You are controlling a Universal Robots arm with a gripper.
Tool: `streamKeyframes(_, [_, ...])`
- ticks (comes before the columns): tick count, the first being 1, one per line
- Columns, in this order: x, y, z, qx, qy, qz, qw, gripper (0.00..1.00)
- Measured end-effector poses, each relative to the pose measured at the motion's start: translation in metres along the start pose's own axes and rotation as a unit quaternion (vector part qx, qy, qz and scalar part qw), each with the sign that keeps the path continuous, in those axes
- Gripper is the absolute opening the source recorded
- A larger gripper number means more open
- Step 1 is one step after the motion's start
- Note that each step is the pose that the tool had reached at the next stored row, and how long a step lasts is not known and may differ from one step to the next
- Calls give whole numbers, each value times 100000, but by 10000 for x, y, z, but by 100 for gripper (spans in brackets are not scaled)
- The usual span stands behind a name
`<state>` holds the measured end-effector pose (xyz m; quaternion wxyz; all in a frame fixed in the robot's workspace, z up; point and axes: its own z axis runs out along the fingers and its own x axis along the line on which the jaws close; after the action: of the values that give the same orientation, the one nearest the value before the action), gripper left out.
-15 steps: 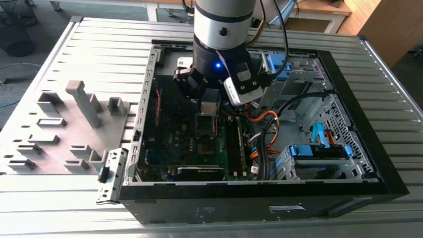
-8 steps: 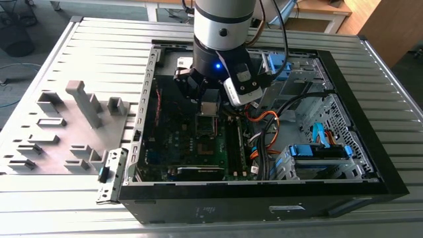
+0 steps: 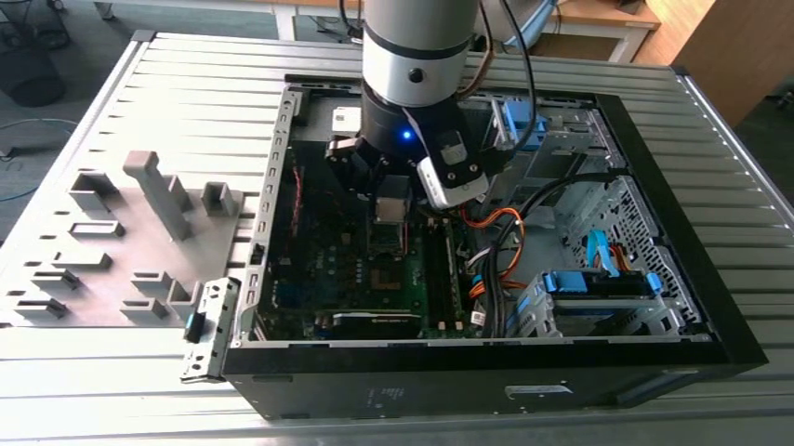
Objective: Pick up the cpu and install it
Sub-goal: 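Place the cpu into insertion slot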
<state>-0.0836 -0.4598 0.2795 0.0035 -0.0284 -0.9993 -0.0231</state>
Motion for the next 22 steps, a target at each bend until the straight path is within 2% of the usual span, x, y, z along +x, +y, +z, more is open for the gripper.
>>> streamKeyframes(7, [-1, -58, 111, -16, -6, -5, 100000, 47])
streamKeyframes(17, [4, -109, 289, 12, -1, -6, 100000, 47])
streamKeyframes(22, [8, -159, 374, 32, 0, -6, 100000, 47])
